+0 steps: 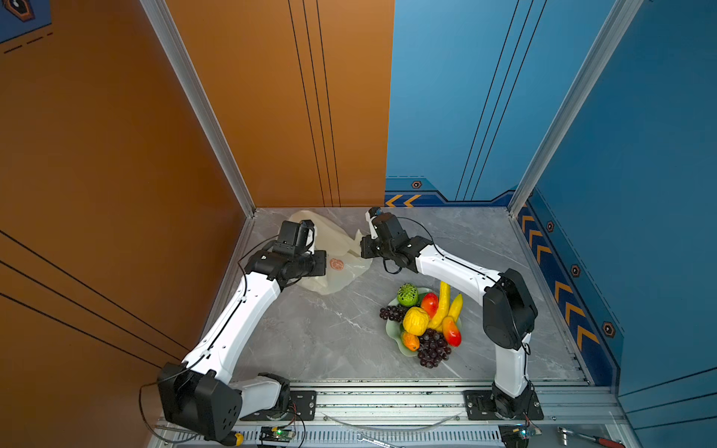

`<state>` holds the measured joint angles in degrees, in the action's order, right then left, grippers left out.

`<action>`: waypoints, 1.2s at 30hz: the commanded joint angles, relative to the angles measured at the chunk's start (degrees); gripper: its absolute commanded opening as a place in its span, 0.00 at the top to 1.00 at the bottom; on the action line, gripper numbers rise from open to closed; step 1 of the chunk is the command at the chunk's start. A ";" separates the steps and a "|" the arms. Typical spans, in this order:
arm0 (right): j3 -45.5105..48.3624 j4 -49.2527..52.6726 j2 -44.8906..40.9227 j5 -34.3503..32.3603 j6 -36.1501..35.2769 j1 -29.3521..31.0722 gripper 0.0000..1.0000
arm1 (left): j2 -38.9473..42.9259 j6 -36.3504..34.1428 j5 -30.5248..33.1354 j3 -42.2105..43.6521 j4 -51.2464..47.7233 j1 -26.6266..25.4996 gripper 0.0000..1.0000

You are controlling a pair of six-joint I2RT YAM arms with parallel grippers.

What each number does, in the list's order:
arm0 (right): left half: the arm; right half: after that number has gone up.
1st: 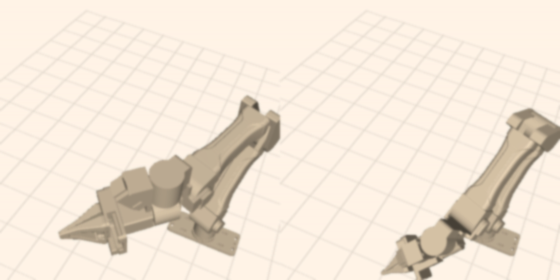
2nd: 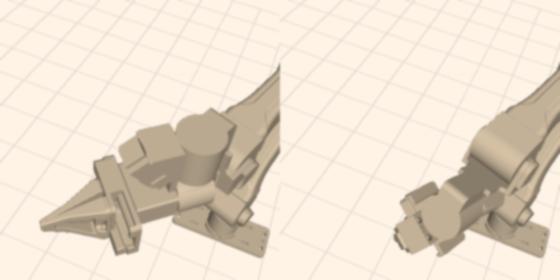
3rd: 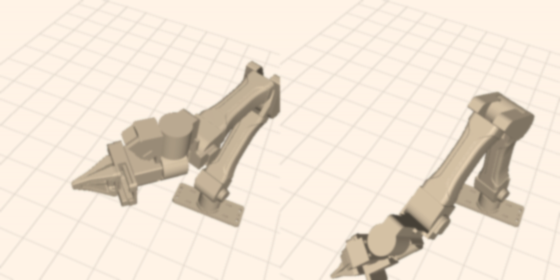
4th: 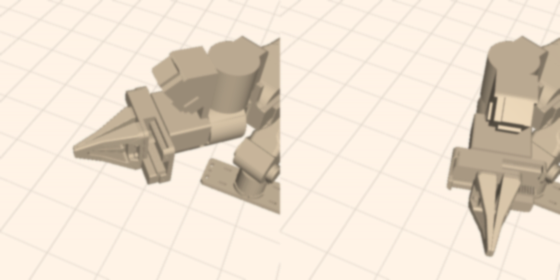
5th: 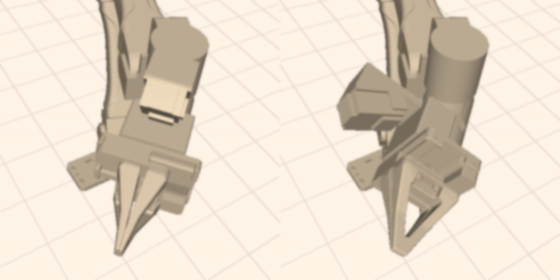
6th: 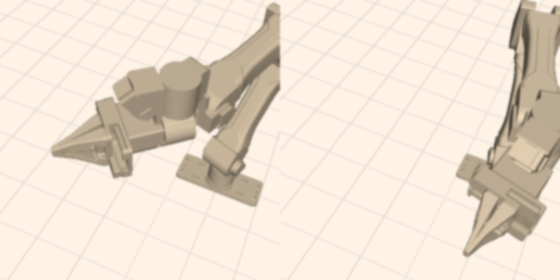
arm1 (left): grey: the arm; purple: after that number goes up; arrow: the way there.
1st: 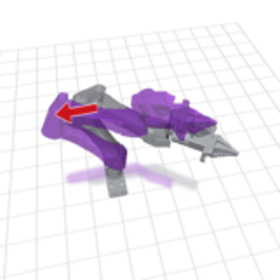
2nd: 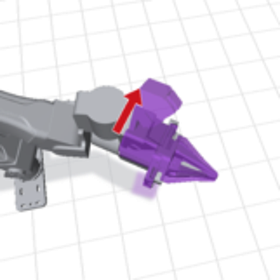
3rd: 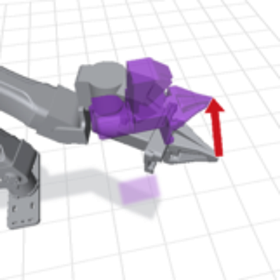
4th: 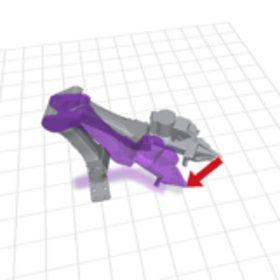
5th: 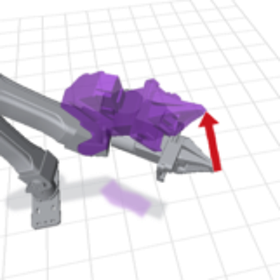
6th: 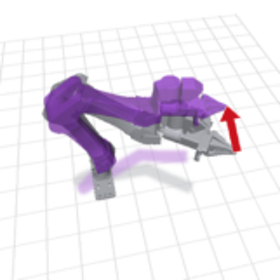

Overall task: Place the fruits into the plastic bag
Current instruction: 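Lower the bag with both grippers onto the table beside the plate, then release the bag with the right gripper and move it over the fruit plate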

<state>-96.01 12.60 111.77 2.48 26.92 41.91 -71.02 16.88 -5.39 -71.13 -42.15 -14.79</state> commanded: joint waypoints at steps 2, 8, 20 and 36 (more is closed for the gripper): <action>-3.03 1.88 -3.30 2.00 2.53 0.45 1.00 | 0.36 4.18 -5.07 0.96 -0.53 0.11 1.00; -2.52 6.60 -3.57 2.06 3.52 -1.16 1.00 | 3.42 6.23 -6.63 2.29 -1.98 1.14 1.00; -0.89 15.70 -7.57 -6.59 6.43 -5.55 1.00 | 6.62 7.35 -11.85 1.17 -4.83 1.21 1.00; 10.42 12.29 -14.27 -6.81 9.98 -10.52 0.96 | 14.47 9.48 -12.49 5.80 -6.57 -6.65 1.00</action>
<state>-87.55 24.47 98.00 -3.29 36.07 32.34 -56.40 25.41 -18.06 -66.41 -47.59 -18.87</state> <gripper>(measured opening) 0.047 0.045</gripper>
